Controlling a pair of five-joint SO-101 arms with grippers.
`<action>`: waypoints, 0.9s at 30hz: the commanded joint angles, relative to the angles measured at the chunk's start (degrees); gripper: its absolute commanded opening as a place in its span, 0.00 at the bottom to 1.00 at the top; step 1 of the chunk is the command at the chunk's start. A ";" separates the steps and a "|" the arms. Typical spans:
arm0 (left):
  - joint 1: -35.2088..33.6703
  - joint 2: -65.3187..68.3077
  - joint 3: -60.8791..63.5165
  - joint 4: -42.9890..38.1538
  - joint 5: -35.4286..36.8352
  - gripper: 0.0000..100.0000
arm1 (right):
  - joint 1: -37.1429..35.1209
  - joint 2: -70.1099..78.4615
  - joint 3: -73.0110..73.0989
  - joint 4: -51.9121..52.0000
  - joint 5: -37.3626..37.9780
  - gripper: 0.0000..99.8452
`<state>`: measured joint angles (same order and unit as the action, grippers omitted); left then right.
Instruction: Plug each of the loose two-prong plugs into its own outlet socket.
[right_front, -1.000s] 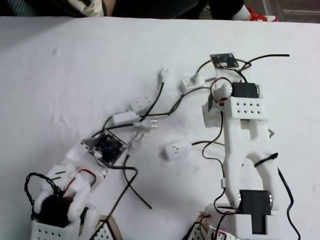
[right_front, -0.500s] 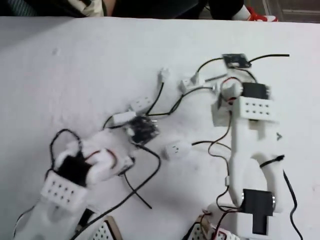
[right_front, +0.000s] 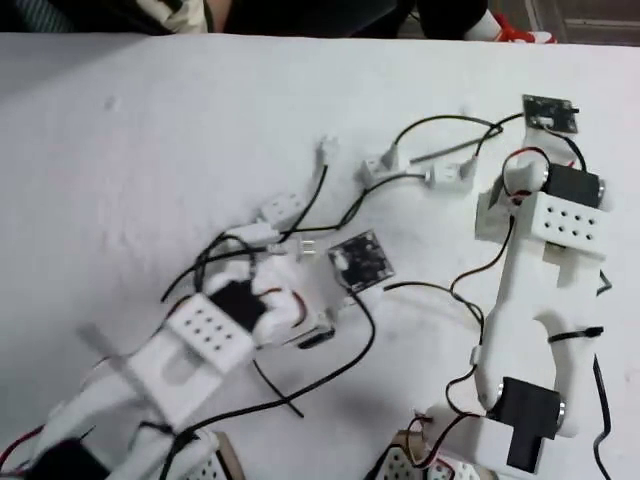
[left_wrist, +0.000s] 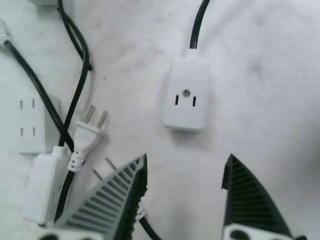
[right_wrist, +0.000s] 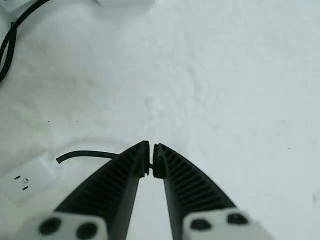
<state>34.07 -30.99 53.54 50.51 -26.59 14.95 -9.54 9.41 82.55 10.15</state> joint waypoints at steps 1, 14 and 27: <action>1.63 10.59 -7.38 -3.34 2.99 0.25 | 0.48 -2.42 -2.29 -0.31 -0.18 0.02; 7.34 22.81 -14.15 -6.68 3.34 0.17 | 0.75 -2.42 -2.46 -0.31 -0.18 0.02; 5.67 25.36 -16.09 -6.33 3.34 0.17 | 0.75 -2.42 -2.29 -0.22 0.18 0.02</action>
<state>41.01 -7.34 41.32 44.62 -23.87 15.21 -9.54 9.41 82.55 10.15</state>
